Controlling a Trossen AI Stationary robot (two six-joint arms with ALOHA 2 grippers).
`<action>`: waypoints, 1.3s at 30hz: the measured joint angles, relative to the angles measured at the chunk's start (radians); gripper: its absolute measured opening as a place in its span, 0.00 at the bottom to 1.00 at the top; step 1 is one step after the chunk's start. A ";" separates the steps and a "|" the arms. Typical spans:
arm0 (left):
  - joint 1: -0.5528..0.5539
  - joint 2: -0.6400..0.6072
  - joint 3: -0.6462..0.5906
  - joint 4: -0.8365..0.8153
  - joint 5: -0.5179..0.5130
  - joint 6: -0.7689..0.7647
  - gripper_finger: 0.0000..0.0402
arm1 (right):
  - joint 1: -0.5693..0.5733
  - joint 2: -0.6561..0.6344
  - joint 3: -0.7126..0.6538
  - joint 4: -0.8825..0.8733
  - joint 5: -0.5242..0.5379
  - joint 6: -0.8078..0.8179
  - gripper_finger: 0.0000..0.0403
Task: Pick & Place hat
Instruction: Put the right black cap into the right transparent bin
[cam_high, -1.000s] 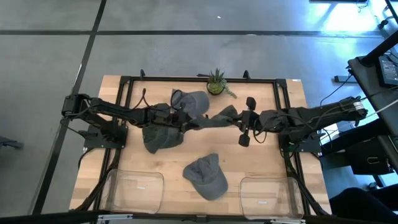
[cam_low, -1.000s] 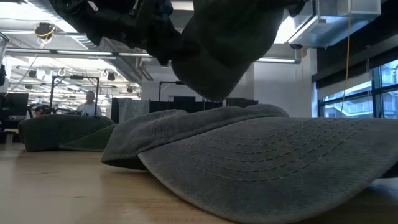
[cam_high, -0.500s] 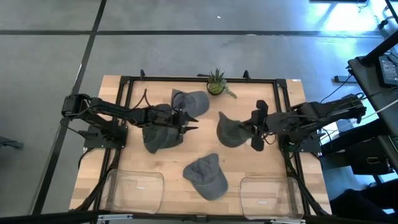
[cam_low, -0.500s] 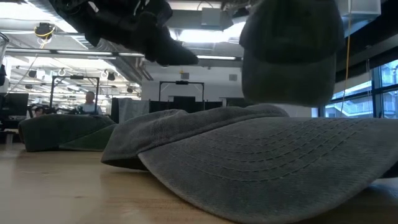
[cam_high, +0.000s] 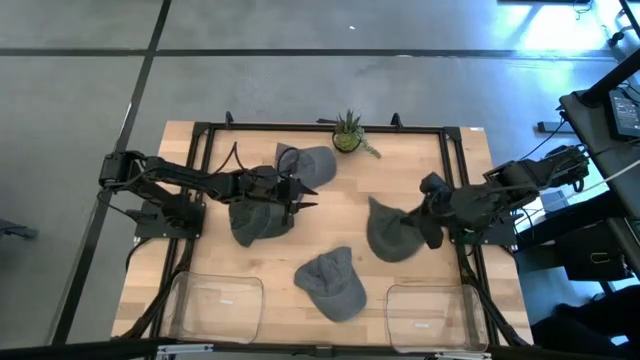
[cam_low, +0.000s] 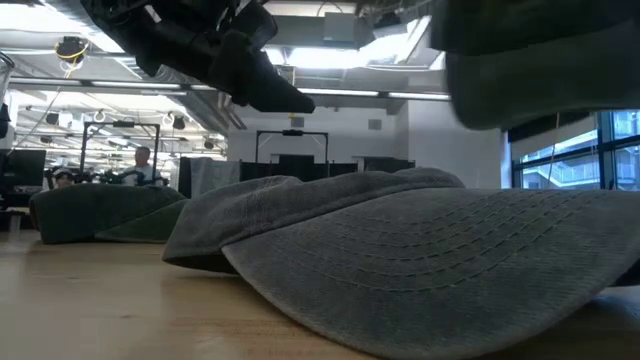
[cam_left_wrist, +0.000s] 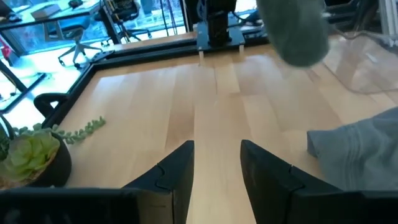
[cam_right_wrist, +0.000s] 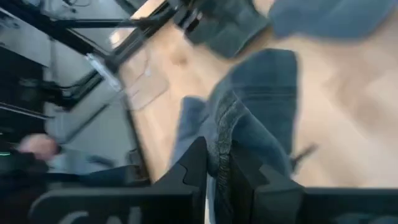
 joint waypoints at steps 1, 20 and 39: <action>0.000 0.000 0.000 -0.004 0.000 0.000 0.32 | 0.010 0.000 0.007 -0.011 -0.031 0.046 0.08; 0.000 0.000 0.000 0.053 0.001 -0.007 0.32 | 0.316 0.090 0.155 -0.220 -0.362 0.944 0.08; 0.000 0.000 0.000 0.109 0.001 0.000 0.32 | 0.582 0.423 0.154 -0.307 -0.120 0.832 0.09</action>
